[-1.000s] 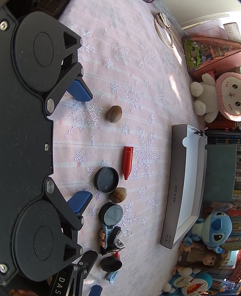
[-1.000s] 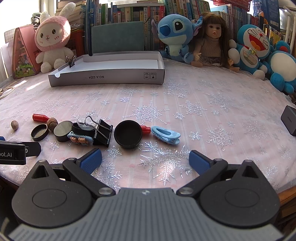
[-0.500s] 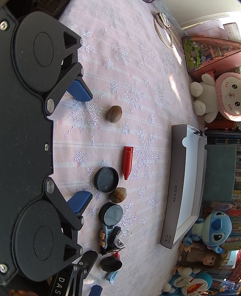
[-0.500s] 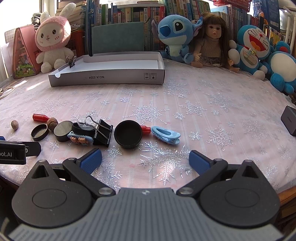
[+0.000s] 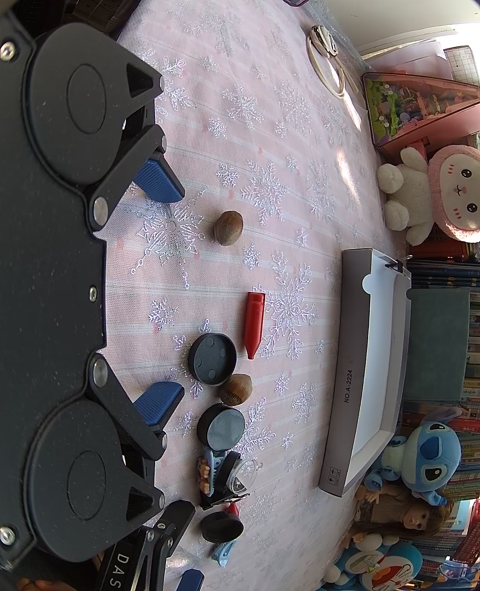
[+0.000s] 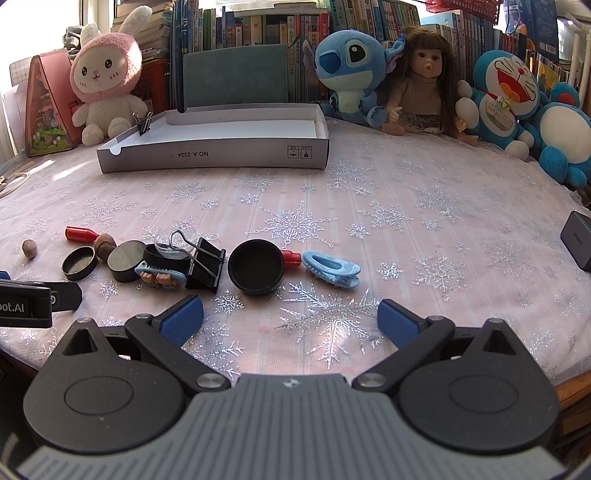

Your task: Organize rigid objects

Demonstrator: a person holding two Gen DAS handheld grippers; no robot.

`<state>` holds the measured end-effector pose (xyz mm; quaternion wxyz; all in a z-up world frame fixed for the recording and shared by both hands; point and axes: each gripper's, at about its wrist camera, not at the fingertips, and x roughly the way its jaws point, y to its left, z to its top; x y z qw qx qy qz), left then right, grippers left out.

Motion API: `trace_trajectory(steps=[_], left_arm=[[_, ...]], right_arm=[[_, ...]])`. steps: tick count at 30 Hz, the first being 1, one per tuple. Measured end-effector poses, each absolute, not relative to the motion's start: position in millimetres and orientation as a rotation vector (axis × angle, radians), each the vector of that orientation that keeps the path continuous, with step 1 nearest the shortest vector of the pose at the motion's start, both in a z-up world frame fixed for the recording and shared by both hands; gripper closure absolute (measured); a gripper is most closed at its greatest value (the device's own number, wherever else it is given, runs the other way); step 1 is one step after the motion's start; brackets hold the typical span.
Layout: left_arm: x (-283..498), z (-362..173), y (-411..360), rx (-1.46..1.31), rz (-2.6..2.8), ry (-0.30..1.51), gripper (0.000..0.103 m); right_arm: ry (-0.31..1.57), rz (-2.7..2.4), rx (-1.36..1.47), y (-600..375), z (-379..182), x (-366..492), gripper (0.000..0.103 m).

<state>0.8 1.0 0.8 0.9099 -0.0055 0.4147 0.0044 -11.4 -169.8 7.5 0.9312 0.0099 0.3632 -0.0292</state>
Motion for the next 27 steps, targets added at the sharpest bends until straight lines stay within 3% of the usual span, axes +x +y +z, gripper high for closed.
trace_trajectory(steps=[14,27], left_arm=[[0.6,-0.1,0.5,-0.007,0.008,0.849,0.0],[-8.2,-4.6,3.2,-0.011,0.037,0.71,0.0]], right_arm=[[0.739,-0.057,0.02,-167.4,6.8,-12.1,0.0],[0.675,-0.041,0.018,-171.9,3.0,-19.9,0.0]])
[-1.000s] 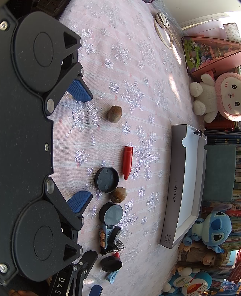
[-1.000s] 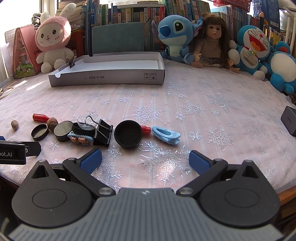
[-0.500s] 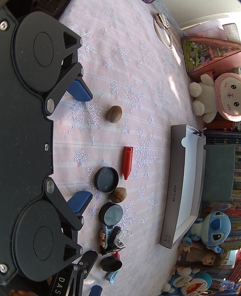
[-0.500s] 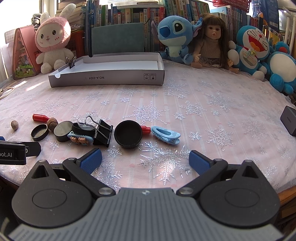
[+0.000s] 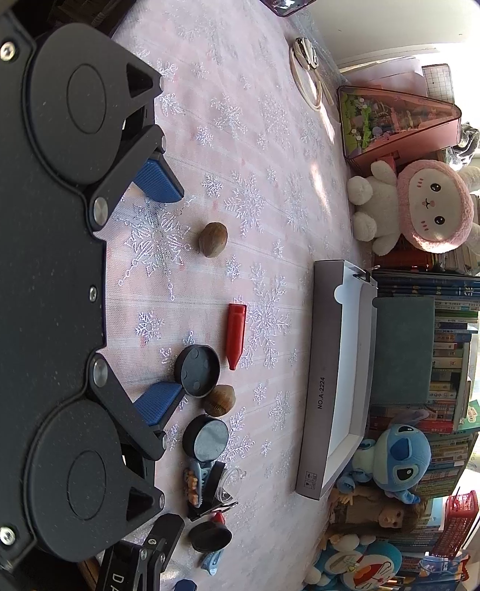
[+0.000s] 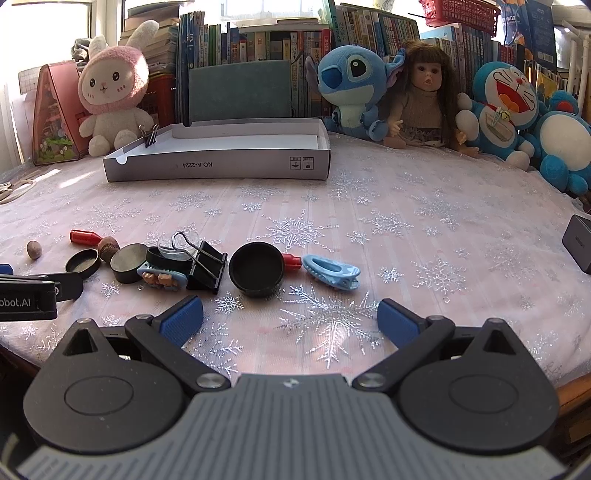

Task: Organize rigid objects
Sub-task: 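Close the left tool on a black round cap while the right tool grasps another black cap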

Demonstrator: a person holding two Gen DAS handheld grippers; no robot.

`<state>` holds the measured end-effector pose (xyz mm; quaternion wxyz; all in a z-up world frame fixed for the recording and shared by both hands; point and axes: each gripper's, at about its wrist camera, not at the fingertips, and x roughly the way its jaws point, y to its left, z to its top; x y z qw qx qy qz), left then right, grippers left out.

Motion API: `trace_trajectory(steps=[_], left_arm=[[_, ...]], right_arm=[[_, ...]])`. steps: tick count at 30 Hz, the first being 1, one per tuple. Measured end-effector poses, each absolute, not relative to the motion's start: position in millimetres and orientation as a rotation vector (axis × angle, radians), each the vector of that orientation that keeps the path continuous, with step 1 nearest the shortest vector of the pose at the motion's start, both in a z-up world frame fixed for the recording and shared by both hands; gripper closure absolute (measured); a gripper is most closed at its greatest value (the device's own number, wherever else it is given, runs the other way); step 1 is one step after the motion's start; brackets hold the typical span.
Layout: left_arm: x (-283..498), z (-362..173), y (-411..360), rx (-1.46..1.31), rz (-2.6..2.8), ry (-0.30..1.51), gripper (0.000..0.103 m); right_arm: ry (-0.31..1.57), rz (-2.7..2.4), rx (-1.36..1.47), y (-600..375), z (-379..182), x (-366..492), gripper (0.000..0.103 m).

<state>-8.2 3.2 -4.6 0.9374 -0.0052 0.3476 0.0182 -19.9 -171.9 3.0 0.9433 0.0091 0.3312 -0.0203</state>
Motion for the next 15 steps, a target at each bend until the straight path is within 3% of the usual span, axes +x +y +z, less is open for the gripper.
trace_trajectory(steps=[6,11,15], left_arm=[[-12.2,-5.3,2.8,-0.01,0.044,0.702,0.0],[-22.3,1.8,-2.0,0.007,-0.031,0.649,0.027],[-28.8,7.1,-10.6,0.048,-0.066,0.58,0.032]], right_arm=[[0.643,-0.022,0.014,-173.3,-0.7,-22.6,0.0],[0.629,-0.005,0.029,-174.9,1.5,-23.7,0.003],[0.582,0.022,0.003,-171.0,6.3,-28.7,0.007]])
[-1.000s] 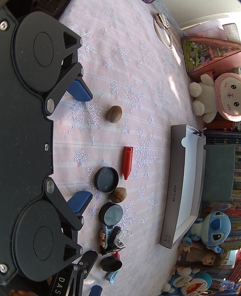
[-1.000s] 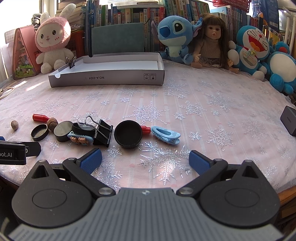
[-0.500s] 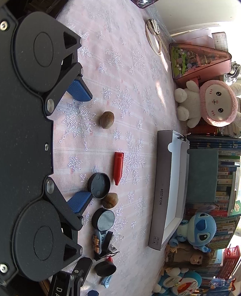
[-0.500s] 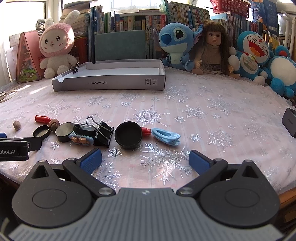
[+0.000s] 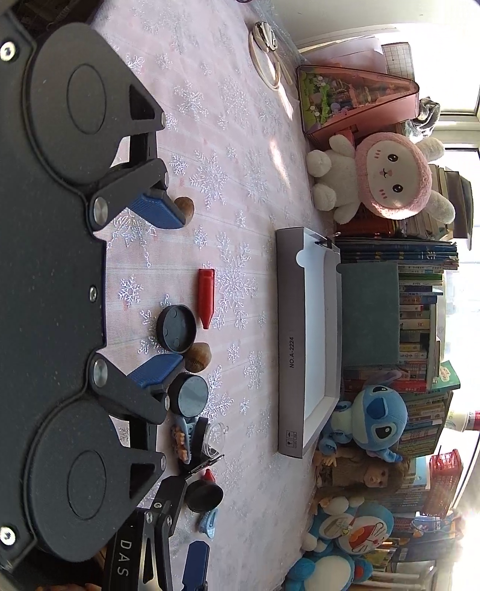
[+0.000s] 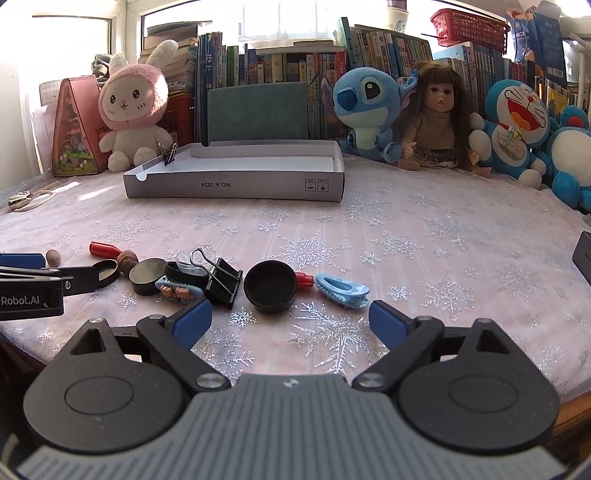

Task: Organize rigid objects
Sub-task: 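Close the left tool on a black round cap while the right tool grasps another black cap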

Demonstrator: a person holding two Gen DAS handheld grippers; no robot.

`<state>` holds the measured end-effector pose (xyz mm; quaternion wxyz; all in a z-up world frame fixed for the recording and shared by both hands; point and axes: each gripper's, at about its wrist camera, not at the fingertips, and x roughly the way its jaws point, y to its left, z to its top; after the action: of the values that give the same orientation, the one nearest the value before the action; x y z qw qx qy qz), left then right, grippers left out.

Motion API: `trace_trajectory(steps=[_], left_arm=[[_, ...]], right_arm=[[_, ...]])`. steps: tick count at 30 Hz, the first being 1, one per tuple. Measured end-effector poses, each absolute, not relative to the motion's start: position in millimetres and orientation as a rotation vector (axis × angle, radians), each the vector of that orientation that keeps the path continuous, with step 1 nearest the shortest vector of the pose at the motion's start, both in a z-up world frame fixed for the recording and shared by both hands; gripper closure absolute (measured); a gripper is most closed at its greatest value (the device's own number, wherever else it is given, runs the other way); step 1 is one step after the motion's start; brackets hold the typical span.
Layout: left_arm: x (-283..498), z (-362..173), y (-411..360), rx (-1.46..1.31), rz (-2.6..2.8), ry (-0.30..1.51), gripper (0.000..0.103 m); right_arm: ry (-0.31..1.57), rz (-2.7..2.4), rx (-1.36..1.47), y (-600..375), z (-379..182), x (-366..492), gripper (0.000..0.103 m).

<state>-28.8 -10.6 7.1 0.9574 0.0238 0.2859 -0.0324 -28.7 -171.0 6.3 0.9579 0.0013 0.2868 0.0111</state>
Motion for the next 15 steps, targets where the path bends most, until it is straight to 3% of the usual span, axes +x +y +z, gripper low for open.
trace_trajectory(steps=[6,15], left_arm=[[-21.6,7.2,-17.4,0.04,-0.122,0.61,0.056],[-14.4,1.4,-17.7,0.039,-0.132,0.628,0.058]], right_arm=[[0.525,0.059,-0.05,-162.4,14.0,-30.4,0.018],[0.512,0.051,-0.054,-160.5,14.9,-26.5,0.042]])
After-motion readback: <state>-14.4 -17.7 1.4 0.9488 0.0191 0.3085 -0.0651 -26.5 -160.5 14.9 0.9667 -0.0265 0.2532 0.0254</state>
